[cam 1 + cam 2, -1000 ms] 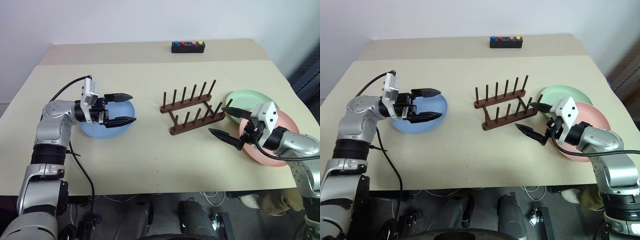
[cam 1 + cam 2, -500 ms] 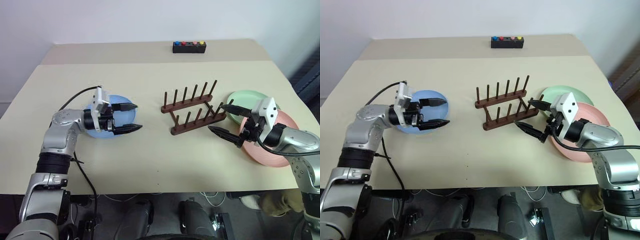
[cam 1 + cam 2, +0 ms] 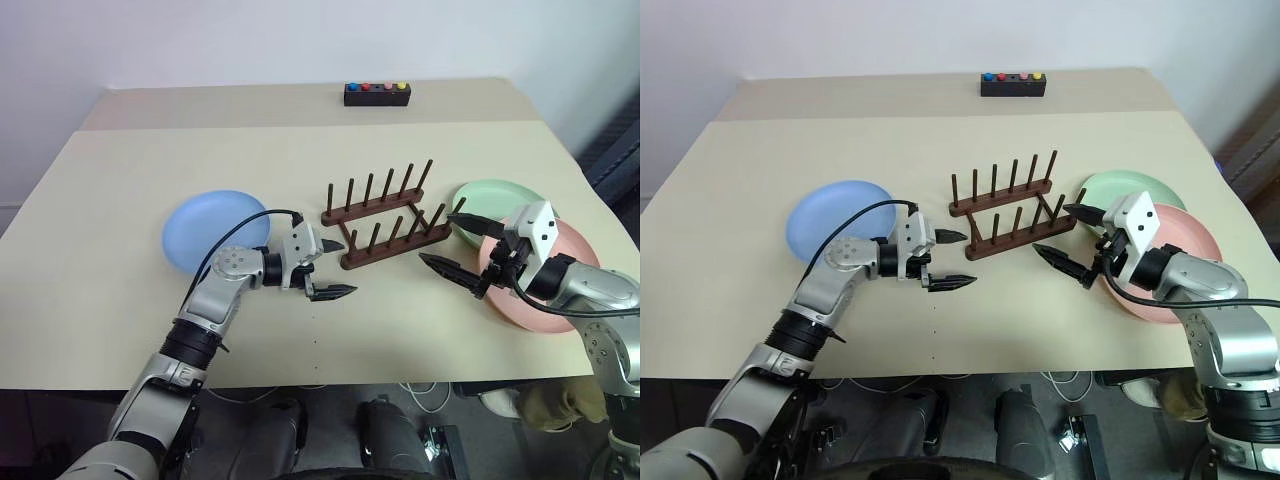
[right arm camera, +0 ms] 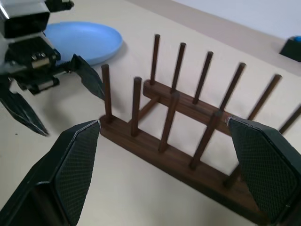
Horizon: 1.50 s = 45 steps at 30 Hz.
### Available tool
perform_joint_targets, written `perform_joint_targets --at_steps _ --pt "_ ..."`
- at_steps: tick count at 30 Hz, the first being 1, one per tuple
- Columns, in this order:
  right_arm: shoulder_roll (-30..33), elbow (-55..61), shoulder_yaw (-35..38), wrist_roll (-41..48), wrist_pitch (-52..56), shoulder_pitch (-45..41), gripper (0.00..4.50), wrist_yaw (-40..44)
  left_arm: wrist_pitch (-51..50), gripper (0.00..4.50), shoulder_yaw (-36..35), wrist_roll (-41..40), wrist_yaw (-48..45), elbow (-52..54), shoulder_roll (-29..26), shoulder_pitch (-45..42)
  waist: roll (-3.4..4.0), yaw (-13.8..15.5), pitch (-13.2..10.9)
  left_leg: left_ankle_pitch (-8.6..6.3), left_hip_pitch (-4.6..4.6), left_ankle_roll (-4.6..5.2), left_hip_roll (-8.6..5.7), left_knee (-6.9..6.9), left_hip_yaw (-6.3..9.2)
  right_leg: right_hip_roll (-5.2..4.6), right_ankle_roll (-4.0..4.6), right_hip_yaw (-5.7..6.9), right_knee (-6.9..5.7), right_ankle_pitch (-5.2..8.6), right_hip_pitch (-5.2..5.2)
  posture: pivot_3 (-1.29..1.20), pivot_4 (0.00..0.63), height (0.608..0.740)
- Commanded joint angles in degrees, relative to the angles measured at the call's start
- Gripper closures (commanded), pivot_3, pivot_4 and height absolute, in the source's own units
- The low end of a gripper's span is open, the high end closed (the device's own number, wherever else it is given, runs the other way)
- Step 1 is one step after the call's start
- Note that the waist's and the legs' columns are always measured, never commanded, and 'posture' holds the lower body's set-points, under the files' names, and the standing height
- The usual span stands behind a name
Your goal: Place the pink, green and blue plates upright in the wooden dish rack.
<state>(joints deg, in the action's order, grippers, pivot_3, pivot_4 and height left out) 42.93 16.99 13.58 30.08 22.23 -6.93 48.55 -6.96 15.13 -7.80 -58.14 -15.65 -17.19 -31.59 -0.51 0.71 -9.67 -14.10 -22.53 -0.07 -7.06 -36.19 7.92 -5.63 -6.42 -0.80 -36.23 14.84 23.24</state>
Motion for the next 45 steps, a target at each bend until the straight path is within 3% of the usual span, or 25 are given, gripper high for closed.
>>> perform_joint_targets --at_steps 1,10,13,18,19,25,36,45 --pt "0.01 4.12 2.81 0.95 -0.06 1.11 0.06 -1.36 -1.04 0.0 0.44 2.51 6.49 -0.2 3.27 -0.95 0.0 0.11 0.0 0.0 0.0 0.0 0.0 -0.01 0.0 0.01 0.0 0.0 -0.01 0.0 0.0 0.0 0.15 0.74" --pt "-0.04 5.74 3.71 0.84 0.13 2.5 0.06 -3.36 -6.98 0.0 2.57 5.33 11.14 -2.15 7.08 -0.65 -0.01 0.09 0.0 0.0 0.01 0.01 -0.01 -0.07 -0.03 0.03 -0.09 -0.01 0.0 -0.05 -0.05 0.0 0.15 0.74" --pt "0.06 6.16 4.44 0.9 0.01 3.51 0.0 -3.65 -9.1 0.89 1.95 5.44 12.57 -2.77 7.86 -1.18 -0.01 0.16 0.0 0.0 0.01 0.01 -0.01 -0.08 -0.03 0.04 -0.09 -0.01 -0.01 -0.05 -0.06 0.0 0.15 0.74" --pt "0.06 6.07 5.22 0.95 -0.16 4.08 0.0 -3.78 -10.25 3.46 1.74 6.11 14.32 -2.83 7.78 -1.02 0.0 0.13 0.01 0.0 0.02 0.01 -0.02 -0.08 -0.04 0.05 -0.1 -0.01 0.0 -0.05 -0.08 0.0 0.15 0.74" --pt "0.02 6.05 5.26 0.82 -0.3 4.23 0.0 -3.82 -10.42 3.75 1.67 6.11 14.52 -2.81 7.8 -1.08 0.0 0.12 0.01 0.0 0.03 0.01 -0.02 -0.08 -0.04 0.04 -0.1 -0.01 0.0 -0.05 -0.08 0.0 0.15 0.74" --pt "-0.1 6.41 7.05 1.57 -0.95 6.11 0.0 -3.2 -10.06 3.74 1.01 4.84 13.08 -2.5 7.18 -2.48 0.0 0.11 0.01 0.0 0.06 0.0 -0.01 -0.12 -0.05 0.04 -0.09 -0.01 -0.01 -0.06 -0.11 0.0 0.15 0.74" --pt "5.62 6.83 17.62 6.9 1.63 17.33 0.0 7.3 -9.49 3.74 0.2 1.79 6.07 1.97 4.24 -4.5 -0.01 0.1 0.0 0.0 0.05 0.01 -0.02 -0.07 -0.06 0.05 -0.09 -0.01 0.0 -0.06 -0.09 0.0 0.15 0.74" --pt "7.73 8.06 24.09 11.42 5.73 20.79 0.0 10.5 -4.67 3.74 0.58 -3.23 -10.44 8.26 -6.01 -2.26 -0.01 0.09 0.0 0.0 0.05 0.01 0.05 -0.11 -0.12 0.04 -0.06 -0.07 0.0 -0.07 -0.09 0.0 0.15 0.74"
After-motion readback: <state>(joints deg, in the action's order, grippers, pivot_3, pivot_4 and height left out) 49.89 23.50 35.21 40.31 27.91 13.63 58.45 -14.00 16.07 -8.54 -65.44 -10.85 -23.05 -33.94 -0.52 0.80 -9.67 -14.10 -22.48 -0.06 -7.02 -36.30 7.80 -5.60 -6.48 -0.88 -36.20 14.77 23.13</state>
